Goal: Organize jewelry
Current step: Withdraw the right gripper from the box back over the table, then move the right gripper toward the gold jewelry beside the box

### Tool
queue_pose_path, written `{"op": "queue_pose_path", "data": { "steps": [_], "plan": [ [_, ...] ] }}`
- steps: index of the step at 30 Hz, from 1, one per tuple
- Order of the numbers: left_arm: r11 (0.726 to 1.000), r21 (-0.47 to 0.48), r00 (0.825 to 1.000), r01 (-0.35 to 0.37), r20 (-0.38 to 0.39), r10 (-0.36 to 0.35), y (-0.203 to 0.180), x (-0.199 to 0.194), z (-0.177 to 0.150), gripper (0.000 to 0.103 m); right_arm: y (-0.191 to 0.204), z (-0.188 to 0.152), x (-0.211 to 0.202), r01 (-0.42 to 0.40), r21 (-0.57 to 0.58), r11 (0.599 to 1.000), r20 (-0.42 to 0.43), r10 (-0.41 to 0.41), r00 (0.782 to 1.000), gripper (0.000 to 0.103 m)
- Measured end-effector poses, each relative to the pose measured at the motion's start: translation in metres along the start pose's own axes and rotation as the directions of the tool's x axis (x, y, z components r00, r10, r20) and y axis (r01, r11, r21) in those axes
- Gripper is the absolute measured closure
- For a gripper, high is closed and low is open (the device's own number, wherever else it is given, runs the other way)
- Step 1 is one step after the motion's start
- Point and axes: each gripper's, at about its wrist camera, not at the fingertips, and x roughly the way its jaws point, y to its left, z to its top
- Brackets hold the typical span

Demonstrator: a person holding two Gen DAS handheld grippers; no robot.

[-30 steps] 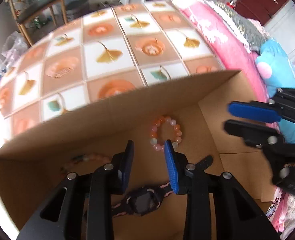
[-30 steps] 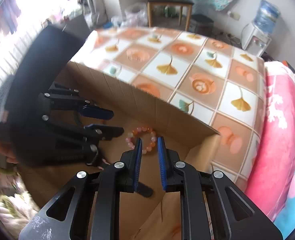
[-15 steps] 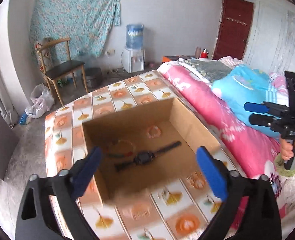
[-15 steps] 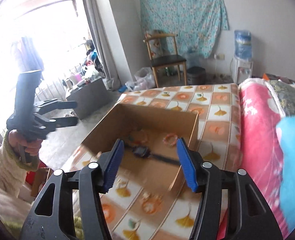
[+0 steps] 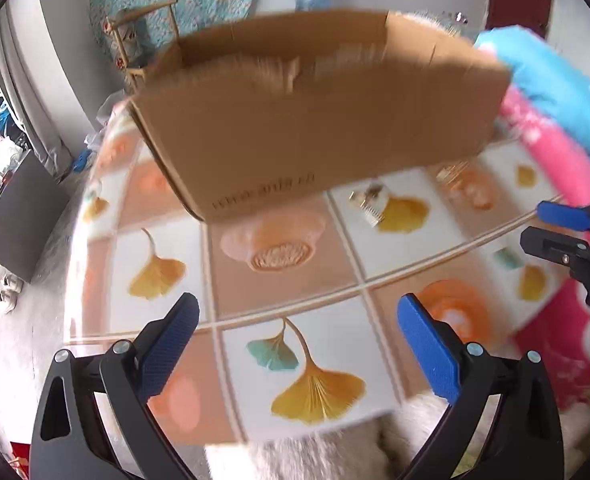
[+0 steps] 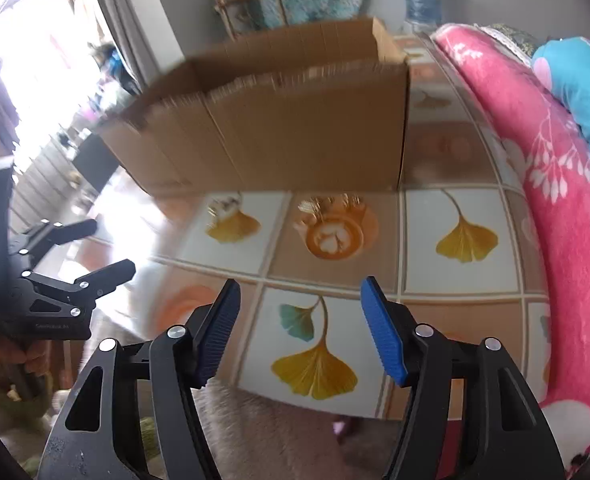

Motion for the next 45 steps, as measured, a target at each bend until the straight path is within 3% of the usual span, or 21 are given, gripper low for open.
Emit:
{"op": "queue_pose_path", "data": {
  "steps": [2, 4, 10, 18, 20, 22, 26, 35, 41, 45],
  "plan": [
    [1.0, -0.017, 1.0, -0.011, -0.017, 0.011, 0.002, 0.016, -0.004, 0.004, 0.006, 0.002, 0.017, 0.034, -0.017, 0.999, -0.035, -0.034, 0.999, 0.035],
    [0.997, -0.075, 1.0, 0.03, 0.009, -0.029, 0.01, 0.019, -0.007, 0.004, 0.012, 0.002, 0.029, 0.103, -0.047, 0.994, -0.063, -0.106, 0.992, 0.031],
    [0.998, -0.054, 0.997, 0.038, 0.072, -0.034, 0.01, 0.017, -0.017, 0.004, 0.015, 0.003, 0.036, 0.113, -0.07, 0.991, -0.09, -0.119, 0.989, 0.009],
    [0.998, -0.031, 0.994, 0.052, 0.098, -0.049, 0.013, 0.016, -0.021, 0.004, 0.001, 0.005, 0.035, 0.115, -0.06, 0.992, -0.107, -0.121, 0.987, 0.008],
    [0.998, -0.023, 0.996, 0.059, 0.075, -0.057, 0.016, 0.015, -0.02, 0.004, -0.005, 0.012, 0.033, 0.115, -0.041, 0.992, -0.11, -0.119, 0.987, 0.008],
    [0.997, -0.021, 0.996, 0.068, 0.063, -0.066, 0.016, 0.015, -0.014, 0.004, -0.017, 0.022, 0.026, 0.101, 0.004, 0.995, -0.064, -0.1, 0.993, 0.008],
    [0.995, -0.069, 0.989, 0.072, 0.131, -0.063, 0.031, 0.007, 0.005, 0.004, -0.034, 0.052, 0.01, 0.039, 0.124, 0.992, 0.018, -0.041, 0.999, 0.008],
    [0.988, -0.155, 0.986, 0.012, 0.163, 0.014, 0.062, 0.008, 0.034, 0.004, -0.063, 0.105, 0.016, -0.009, 0.215, 0.977, 0.086, -0.01, 0.996, 0.008],
    [0.981, -0.19, 0.983, -0.036, 0.173, 0.069, 0.08, 0.014, 0.048, 0.004, -0.06, 0.11, 0.016, -0.042, 0.228, 0.973, 0.105, 0.018, 0.994, 0.008],
    [0.976, -0.218, 0.984, -0.013, 0.17, 0.051, 0.09, 0.02, 0.057, 0.004, -0.062, 0.111, 0.02, -0.062, 0.239, 0.969, 0.109, 0.037, 0.993, 0.008]
  ]
}}
